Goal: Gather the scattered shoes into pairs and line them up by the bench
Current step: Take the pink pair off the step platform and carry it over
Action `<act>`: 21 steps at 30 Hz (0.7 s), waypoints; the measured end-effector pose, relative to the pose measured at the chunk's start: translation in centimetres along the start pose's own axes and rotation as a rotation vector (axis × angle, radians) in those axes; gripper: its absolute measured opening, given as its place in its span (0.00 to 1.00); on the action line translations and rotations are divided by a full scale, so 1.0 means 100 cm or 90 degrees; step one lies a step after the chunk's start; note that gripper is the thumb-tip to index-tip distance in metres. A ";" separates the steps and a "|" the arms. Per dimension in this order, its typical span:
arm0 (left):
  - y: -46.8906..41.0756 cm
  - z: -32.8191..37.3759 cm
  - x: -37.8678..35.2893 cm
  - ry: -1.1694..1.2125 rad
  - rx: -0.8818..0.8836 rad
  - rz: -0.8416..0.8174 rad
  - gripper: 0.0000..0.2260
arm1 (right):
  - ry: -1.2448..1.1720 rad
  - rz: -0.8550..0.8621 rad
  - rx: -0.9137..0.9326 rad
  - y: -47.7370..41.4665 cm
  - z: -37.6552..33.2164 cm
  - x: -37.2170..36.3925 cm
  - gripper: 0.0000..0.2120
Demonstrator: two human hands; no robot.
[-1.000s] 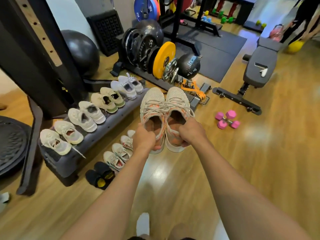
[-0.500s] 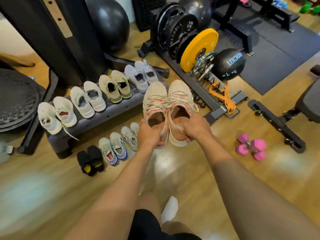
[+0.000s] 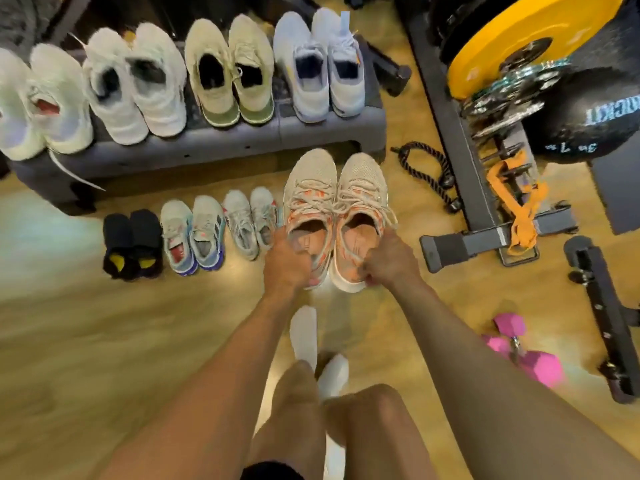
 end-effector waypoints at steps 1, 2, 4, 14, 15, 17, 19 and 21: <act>-0.016 -0.008 -0.010 0.007 0.010 0.008 0.27 | -0.012 -0.018 -0.004 -0.023 0.005 -0.010 0.25; -0.032 -0.017 -0.021 0.021 0.019 0.014 0.28 | -0.026 -0.035 -0.003 -0.045 0.011 -0.020 0.25; -0.065 -0.036 -0.040 0.034 0.039 0.022 0.28 | -0.050 -0.055 -0.003 -0.091 0.022 -0.045 0.22; -0.260 -0.124 -0.118 0.116 0.126 0.079 0.21 | 0.071 -0.101 0.094 -0.307 0.034 -0.146 0.21; -0.281 -0.131 -0.124 0.132 0.139 0.081 0.21 | 0.073 -0.107 0.098 -0.328 0.032 -0.156 0.22; -0.317 -0.144 -0.132 0.132 0.155 0.097 0.20 | 0.080 -0.110 0.101 -0.362 0.029 -0.176 0.25; -0.350 -0.157 -0.138 0.130 0.161 0.121 0.20 | 0.090 -0.111 0.104 -0.392 0.029 -0.197 0.26; -0.375 -0.170 -0.141 0.132 0.175 0.143 0.20 | 0.091 -0.113 0.103 -0.417 0.033 -0.217 0.26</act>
Point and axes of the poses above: each hand's wrist, its own y-axis away from the middle knuckle, its own x-axis out of the back of the hand, z = x × y, the point moved 5 cm from there along -y, towards the middle knuckle, and after that the axes turned 1 degree about y, right-handed, at the moved point
